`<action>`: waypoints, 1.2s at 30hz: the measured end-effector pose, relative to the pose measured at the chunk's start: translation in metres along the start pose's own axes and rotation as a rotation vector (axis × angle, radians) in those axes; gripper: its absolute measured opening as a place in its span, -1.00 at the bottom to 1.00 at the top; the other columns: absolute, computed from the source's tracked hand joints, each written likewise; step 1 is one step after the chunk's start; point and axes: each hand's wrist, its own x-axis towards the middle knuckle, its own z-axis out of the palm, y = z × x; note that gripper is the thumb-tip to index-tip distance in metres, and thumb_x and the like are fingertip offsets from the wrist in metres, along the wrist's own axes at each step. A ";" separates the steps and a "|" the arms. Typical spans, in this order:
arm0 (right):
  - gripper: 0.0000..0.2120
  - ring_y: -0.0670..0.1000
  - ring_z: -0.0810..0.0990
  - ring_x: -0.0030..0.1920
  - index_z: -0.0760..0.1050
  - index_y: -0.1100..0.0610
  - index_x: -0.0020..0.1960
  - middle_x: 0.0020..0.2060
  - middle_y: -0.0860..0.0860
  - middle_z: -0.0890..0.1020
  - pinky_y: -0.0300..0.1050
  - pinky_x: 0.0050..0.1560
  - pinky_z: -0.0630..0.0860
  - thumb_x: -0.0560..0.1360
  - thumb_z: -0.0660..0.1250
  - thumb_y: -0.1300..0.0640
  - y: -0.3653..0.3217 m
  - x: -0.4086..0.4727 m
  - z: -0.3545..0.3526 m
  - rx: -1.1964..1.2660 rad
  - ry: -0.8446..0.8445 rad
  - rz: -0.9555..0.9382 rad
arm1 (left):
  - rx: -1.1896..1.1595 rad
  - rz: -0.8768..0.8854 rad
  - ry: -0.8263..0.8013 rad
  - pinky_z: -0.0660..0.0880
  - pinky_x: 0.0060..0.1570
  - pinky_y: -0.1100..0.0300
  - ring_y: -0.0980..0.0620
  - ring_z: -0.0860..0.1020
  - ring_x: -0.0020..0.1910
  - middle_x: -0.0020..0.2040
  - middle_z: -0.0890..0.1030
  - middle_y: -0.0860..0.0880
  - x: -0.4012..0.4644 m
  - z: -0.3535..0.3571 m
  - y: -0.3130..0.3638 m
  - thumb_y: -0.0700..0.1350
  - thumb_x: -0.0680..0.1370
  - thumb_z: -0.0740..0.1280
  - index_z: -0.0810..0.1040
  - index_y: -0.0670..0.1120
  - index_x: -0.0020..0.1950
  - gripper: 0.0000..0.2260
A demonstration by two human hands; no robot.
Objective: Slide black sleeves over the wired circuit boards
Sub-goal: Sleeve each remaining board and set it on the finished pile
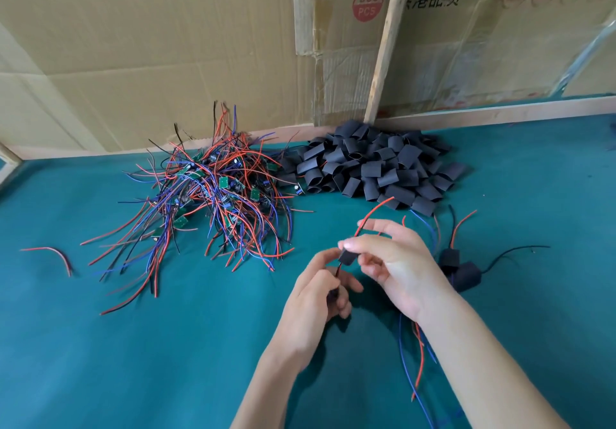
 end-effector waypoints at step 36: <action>-0.67 -0.02 0.50 -0.38 0.48 0.23 0.23 -0.22 0.11 0.73 -0.25 -0.37 0.47 0.51 0.42 0.40 0.000 0.003 -0.011 -0.165 -0.189 -0.011 | -0.184 0.151 0.066 0.52 0.30 0.08 -0.15 0.61 0.28 0.28 0.63 -0.16 -0.004 -0.005 -0.008 -0.36 0.52 0.30 0.45 -0.06 0.40 -0.53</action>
